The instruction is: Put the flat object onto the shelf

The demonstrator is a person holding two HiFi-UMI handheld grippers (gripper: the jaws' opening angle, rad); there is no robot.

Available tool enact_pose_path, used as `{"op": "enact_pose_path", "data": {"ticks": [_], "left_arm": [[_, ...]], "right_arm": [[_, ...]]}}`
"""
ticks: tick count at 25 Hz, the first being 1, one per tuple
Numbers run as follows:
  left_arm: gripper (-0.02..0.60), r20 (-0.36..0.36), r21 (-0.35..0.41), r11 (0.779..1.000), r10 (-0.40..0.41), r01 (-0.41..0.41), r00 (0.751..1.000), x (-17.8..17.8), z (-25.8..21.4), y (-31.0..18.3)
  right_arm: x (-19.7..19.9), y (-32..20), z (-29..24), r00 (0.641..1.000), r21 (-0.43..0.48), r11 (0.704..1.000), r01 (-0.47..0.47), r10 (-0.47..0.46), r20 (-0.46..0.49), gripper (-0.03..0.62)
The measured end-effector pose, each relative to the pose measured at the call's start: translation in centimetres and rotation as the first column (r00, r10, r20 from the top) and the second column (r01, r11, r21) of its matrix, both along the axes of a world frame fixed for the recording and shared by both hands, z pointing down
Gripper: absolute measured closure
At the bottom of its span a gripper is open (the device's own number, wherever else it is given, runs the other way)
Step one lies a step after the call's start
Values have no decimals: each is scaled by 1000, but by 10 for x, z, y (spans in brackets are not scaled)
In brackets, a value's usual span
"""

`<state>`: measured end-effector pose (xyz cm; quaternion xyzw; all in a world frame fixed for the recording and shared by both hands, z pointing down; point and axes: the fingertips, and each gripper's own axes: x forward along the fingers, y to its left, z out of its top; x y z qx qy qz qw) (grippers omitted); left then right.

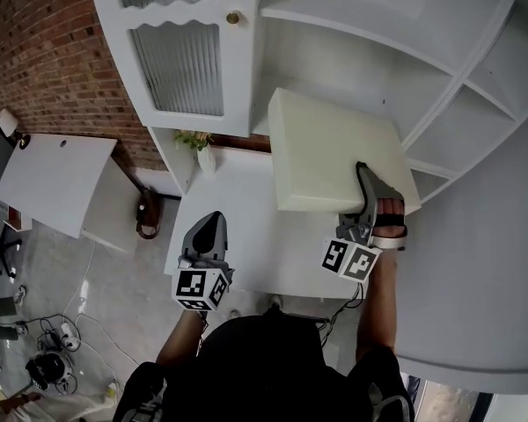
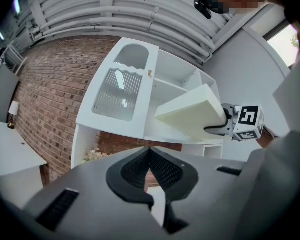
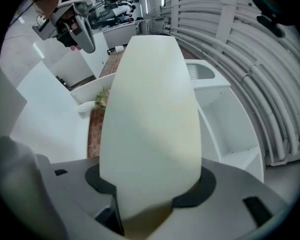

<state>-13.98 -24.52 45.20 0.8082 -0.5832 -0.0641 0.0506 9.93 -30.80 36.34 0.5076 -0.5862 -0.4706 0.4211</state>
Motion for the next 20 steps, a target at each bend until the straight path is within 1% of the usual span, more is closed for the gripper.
{"op": "enact_pose_path", "data": {"ticks": [3,6,12,16,20], "left_arm": [[572,10,-3,1000,-7,7,1000,-1,-1,-5],[572,1,-13,1000,0,0,1000,1,-1,-17],[572,-28,-33,998,44,-45,999,18,1,-38],[572,-5,-24,996,84,-84,996,36,-3,-48],[572,30,14,990,138,-139,990,61,-21,-59]], "right_arm": [[-2,-17,13,1000,-37,999,-16,15,-15,312],[-3,-33,22,998,-42,998,-35,33,-53,310],[0,-68,48,980,-49,995,-81,71,-186,306],[1,-87,53,977,-36,996,-85,77,-197,306],[-1,-104,57,977,-30,997,-69,62,-204,303]]}}
